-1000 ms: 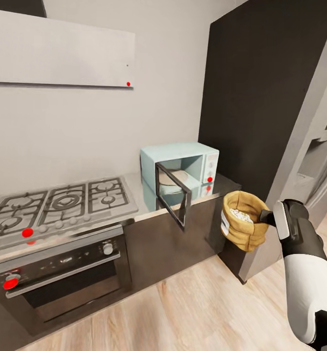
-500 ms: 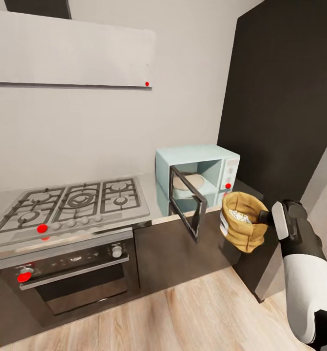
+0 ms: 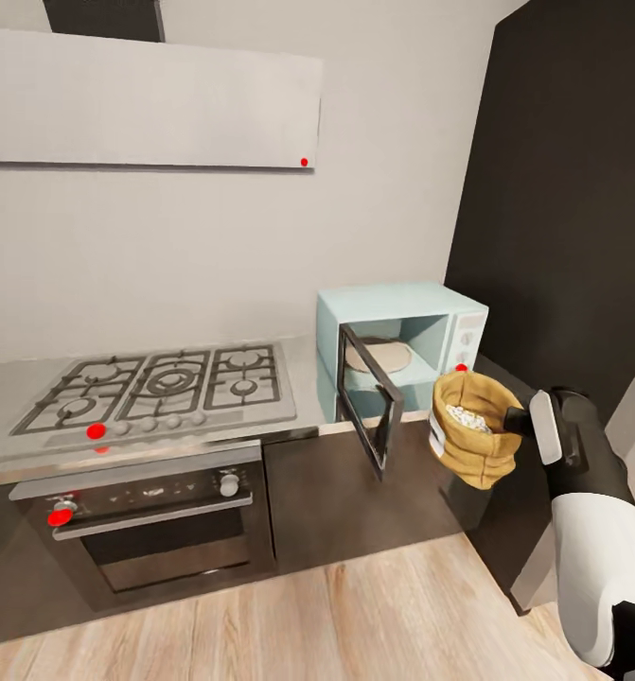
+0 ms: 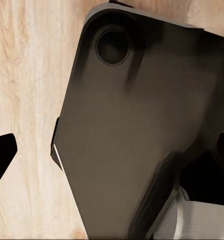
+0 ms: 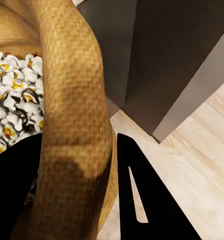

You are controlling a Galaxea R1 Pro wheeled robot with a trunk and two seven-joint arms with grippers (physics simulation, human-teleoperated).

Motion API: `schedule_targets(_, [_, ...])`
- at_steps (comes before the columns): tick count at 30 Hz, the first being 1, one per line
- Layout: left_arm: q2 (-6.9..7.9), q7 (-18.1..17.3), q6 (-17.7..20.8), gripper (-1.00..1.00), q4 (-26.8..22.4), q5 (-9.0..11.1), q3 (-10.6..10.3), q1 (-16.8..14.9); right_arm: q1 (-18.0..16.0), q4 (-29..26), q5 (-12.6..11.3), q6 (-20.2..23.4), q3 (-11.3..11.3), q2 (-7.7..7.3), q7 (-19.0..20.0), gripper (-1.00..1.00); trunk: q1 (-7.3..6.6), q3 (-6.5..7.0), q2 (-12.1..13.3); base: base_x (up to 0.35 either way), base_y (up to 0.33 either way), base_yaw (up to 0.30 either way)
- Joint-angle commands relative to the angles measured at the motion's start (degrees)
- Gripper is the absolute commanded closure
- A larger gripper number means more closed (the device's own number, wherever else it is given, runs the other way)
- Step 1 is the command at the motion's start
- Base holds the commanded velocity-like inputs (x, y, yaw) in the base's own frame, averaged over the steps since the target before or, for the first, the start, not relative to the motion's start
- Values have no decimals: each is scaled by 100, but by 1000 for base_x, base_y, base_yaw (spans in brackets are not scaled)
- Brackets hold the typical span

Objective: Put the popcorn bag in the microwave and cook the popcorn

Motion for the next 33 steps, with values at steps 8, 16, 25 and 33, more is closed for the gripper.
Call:
schedule_targets(8, [-31, 28, -18, -100, 6, 21, 8, -2, -4, 5, -68, 13, -7, -12, -52, 100, -3, -6, -5, -287, -137, 0])
schedule_targets(16, [-25, 28, -18, -100, 0, 46, 7, -2, -4, 20, -68, 13, 1, 3, -55, 100, -3, -6, -5, -272, -166, 137])
schedule_targets(25, [-20, 20, -18, -100, -11, 47, -11, -2, -4, 32, -68, 13, 60, 12, -60, 100, -3, -6, -5, -95, -71, 269])
schedule_targets(33, [-20, 19, -18, -100, -11, 47, -11, -2, -4, 32, -61, 13, 63, 4, -60, 100, -3, -6, -5, 0, 0, 270])
